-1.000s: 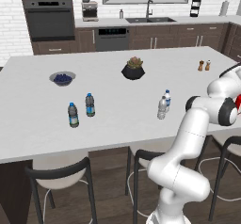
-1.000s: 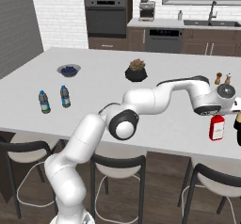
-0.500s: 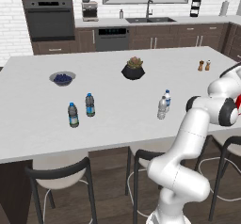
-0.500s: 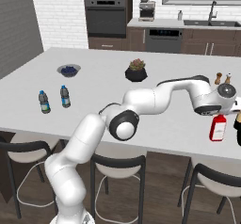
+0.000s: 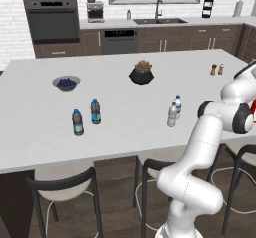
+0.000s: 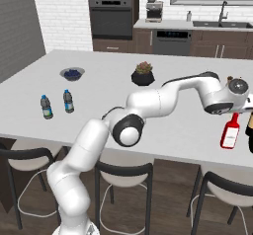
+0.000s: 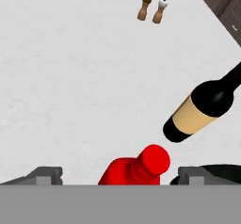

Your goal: Move the plastic bottles in the middle to the plastics group, and the glass bottles in the middle to the glass group.

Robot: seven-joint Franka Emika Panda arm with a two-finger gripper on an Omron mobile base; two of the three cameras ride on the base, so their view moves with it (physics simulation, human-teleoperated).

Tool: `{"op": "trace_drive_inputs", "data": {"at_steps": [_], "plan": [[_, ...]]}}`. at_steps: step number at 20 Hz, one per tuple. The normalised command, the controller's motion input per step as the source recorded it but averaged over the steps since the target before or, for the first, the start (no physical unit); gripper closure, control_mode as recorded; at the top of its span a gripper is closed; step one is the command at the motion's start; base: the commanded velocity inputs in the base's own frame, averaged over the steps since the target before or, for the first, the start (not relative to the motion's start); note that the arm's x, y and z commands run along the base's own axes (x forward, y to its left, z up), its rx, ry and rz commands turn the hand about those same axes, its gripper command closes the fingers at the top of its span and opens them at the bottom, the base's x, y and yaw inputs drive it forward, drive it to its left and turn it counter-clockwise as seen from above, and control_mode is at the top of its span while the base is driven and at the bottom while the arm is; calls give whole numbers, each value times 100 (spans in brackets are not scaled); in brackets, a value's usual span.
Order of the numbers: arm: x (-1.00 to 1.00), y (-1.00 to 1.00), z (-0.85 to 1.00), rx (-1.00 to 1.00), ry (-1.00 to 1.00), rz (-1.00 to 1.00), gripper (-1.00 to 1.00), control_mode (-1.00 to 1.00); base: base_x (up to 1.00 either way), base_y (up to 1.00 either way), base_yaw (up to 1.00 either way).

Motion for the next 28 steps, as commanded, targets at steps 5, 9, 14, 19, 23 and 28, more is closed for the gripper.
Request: {"op": "trace_drive_inputs", "data": {"at_steps": [5, 9, 14, 19, 23, 28], "plan": [[-20, 26, 43, 0, -1, 0, -100, -100, 0, 0, 0], [-40, 73, 18, 0, 0, 1, -100, -100, 0, 0, 0], [-48, 100, 6, -4, 0, 0, -100, -100, 0, 0, 0], [-45, 100, 2, -9, 0, 0, -100, -100, 0, 0, 0], [-31, 100, 0, -14, 0, -1, -100, -100, 0, 0, 0], [-15, 100, 0, -14, 3, -5, -100, -100, 0, 0, 0]]}}
